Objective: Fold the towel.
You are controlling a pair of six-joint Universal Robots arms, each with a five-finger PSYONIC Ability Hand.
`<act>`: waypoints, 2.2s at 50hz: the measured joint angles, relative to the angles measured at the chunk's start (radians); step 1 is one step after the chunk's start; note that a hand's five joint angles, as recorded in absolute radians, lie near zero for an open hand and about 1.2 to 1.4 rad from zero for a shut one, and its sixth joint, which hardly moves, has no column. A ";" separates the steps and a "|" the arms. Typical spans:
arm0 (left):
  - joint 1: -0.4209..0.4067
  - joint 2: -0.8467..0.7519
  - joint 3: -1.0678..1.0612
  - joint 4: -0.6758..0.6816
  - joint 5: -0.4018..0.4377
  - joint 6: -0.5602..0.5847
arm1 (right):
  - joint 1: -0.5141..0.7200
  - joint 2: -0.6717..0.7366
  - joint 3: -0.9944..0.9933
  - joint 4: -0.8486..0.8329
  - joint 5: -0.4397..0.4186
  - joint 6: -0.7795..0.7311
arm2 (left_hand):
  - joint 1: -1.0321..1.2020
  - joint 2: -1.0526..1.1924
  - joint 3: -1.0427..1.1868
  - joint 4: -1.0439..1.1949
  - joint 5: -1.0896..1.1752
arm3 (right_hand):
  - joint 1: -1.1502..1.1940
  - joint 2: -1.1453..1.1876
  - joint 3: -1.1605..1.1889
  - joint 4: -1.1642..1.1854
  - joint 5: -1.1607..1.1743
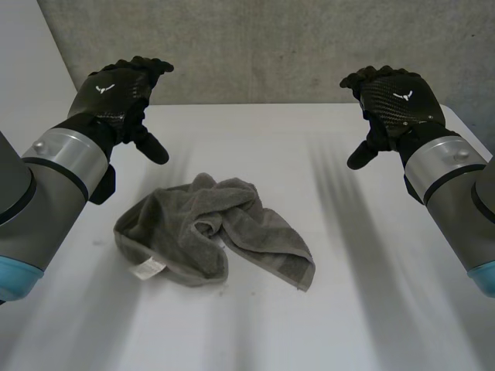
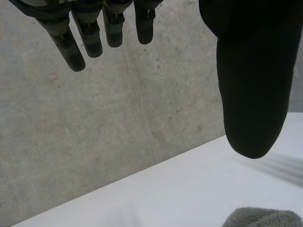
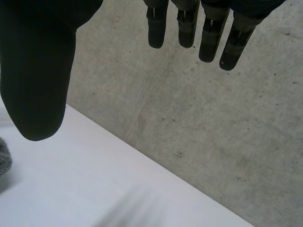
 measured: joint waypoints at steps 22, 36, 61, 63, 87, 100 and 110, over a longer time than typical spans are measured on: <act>-0.151 -0.086 -0.071 -0.236 -0.101 0.106 | 0.107 0.202 -0.072 0.353 -0.066 -0.001 | 0.220 0.227 0.225 0.225 0.188 | 0.000 0.000 0.000 0.000 0.000; -0.157 0.014 -0.400 -0.017 -0.163 0.086 | 0.149 0.398 0.006 0.073 -0.090 0.011 | 0.208 0.215 0.213 0.211 0.172 | 0.065 0.104 0.121 0.097 0.096; -0.160 -0.155 -0.280 0.118 -0.177 -0.280 | 0.141 0.321 0.069 -0.151 -0.015 -0.037 | 0.249 0.260 0.259 0.258 0.220 | 0.762 0.951 0.966 0.956 0.925; -0.162 -0.195 -0.247 0.120 -0.183 -0.313 | 0.139 0.286 0.085 -0.150 -0.016 -0.062 | 0.266 0.274 0.273 0.273 0.235 | 0.762 0.951 0.966 0.956 0.926; -0.167 -0.286 -0.148 0.088 -0.213 -0.262 | 0.009 0.137 0.183 -0.050 -0.010 -0.529 | 0.976 1.031 1.025 1.029 0.975 | 0.762 0.951 0.972 0.961 0.927; -0.116 -0.237 -0.192 0.042 -0.115 0.163 | -0.029 0.175 0.051 0.252 -0.015 -0.625 | 0.987 1.047 1.043 1.048 0.990 | 0.762 0.951 0.972 0.961 0.930; -0.046 -0.313 -0.047 0.054 -0.090 0.449 | -0.024 0.281 -0.221 0.317 -0.014 -0.649 | 0.991 1.047 1.044 1.049 0.990 | 0.762 0.956 0.972 0.961 0.932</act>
